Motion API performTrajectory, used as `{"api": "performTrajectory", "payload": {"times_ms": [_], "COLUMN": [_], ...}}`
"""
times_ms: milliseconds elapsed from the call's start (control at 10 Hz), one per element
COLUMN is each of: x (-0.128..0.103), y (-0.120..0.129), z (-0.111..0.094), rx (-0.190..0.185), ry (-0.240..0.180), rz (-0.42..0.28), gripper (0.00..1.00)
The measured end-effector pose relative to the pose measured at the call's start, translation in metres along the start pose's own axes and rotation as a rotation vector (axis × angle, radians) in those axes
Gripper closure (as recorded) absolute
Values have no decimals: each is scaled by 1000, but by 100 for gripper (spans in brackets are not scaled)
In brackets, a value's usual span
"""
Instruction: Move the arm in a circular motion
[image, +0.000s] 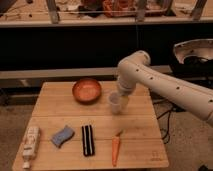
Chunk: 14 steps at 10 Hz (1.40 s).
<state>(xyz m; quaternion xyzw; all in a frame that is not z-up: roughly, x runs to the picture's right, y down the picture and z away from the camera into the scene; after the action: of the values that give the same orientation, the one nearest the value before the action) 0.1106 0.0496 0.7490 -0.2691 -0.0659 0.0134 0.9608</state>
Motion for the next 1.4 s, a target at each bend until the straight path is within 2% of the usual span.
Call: {"api": "performTrajectory", "payload": {"times_ms": [200,300,400,600,700,900,1000,1300,1400], "x": [48,58,83,98,97,81,63,-6,-36], "y": [9,12,25,40,47,63,76,120,133], "z": [-11,-13,-15,-15,-14,-11,-9,-3,1], "rx": [-2,-3,-11,-24,-30,-40,-42,-51,-57], "ry": [5,5,4,6,6,10,17,44,55], "rz": [74,91,122,133,128,108,97,66,43], "gripper": [20,20,20,20,20,20,20,20,20]}}
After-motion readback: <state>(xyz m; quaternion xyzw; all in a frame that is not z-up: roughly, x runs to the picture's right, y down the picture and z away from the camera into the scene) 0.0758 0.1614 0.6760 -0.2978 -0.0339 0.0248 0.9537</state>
